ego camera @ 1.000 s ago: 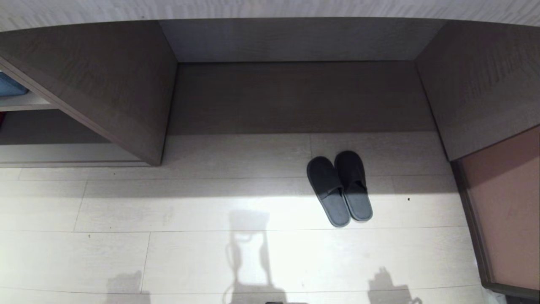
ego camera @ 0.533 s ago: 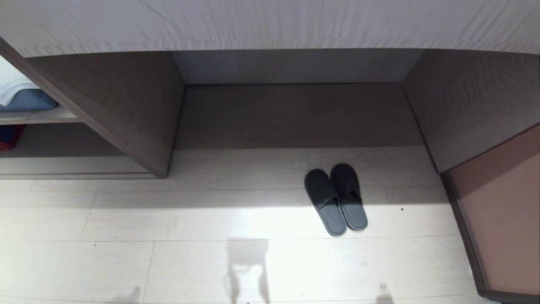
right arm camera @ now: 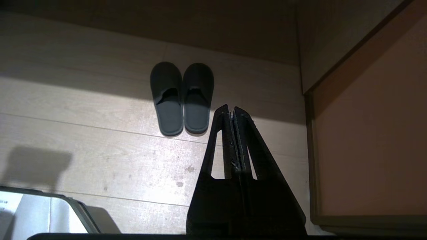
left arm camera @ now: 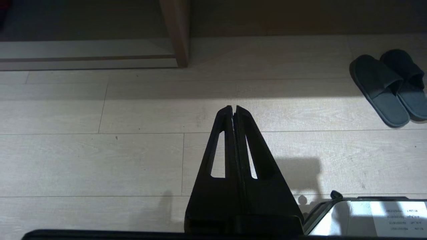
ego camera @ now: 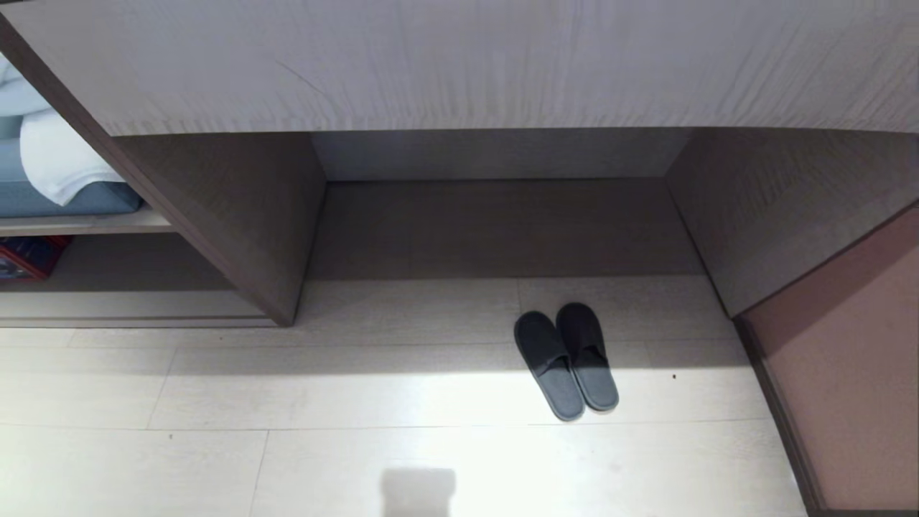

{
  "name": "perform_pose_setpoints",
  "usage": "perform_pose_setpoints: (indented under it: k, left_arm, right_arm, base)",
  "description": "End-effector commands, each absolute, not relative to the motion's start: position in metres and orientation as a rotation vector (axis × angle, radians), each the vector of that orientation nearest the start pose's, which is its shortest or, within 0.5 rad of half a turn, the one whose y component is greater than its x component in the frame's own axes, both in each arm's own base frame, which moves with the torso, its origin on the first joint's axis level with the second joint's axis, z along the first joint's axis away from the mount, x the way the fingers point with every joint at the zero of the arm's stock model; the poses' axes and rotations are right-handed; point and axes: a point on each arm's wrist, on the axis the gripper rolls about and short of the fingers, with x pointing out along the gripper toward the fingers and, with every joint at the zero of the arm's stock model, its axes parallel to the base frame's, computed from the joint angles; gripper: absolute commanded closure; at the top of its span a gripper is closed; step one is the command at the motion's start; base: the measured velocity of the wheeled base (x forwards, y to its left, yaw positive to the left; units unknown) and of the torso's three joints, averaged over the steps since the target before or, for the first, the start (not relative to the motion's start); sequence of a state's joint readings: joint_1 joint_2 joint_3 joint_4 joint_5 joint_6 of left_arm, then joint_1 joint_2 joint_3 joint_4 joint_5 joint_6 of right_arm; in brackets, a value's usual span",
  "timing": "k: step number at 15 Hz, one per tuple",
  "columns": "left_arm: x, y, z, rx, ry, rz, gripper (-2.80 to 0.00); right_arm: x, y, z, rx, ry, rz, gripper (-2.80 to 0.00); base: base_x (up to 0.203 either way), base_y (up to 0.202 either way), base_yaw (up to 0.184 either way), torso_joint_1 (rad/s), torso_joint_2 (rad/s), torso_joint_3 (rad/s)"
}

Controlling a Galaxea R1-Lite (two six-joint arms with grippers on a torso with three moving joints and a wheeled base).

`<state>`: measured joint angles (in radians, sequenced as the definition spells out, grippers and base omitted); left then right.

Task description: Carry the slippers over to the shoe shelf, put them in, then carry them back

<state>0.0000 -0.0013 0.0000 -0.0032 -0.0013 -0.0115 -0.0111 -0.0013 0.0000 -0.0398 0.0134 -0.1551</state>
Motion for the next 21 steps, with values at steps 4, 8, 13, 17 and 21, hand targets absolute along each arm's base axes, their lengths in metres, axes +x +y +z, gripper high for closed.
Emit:
perform_pose_setpoints:
  k: [4,8,13,17,21]
  left_arm:
    - [-0.0228,0.0,0.0758,-0.012,-0.003,-0.002,0.0]
    - [-0.0228,0.0,0.0758,-0.012,-0.003,-0.002,0.0]
    - [-0.0228,0.0,0.0759,-0.012,-0.004,-0.002,0.0]
    - [-0.0228,0.0,0.0758,-0.012,-0.003,-0.002,0.0]
    - [-0.0228,0.0,0.076,-0.012,-0.005,-0.002,0.0]
  right_arm:
    - [-0.0229,0.0006,0.0794,-0.155,-0.039,0.002,0.0]
    - [-0.0227,0.0006,0.0771,-0.137,-0.019,0.002,0.0]
    - [-0.0227,0.0006,0.0763,-0.134,-0.01,0.002,0.0]
    - [-0.0228,0.0006,0.0764,-0.114,-0.009,0.0,0.0]
    - [-0.0229,0.0006,0.0764,-0.115,-0.011,0.001,0.0]
  base:
    - [0.0,0.0,0.0,0.005,0.0,0.202]
    - [0.0,0.0,0.0,0.003,0.0,0.204]
    - [0.0,0.0,0.0,0.002,0.0,0.204]
    - [0.0,0.0,0.0,0.001,0.0,0.202]
    - [0.0,0.0,0.0,0.0,0.0,0.203]
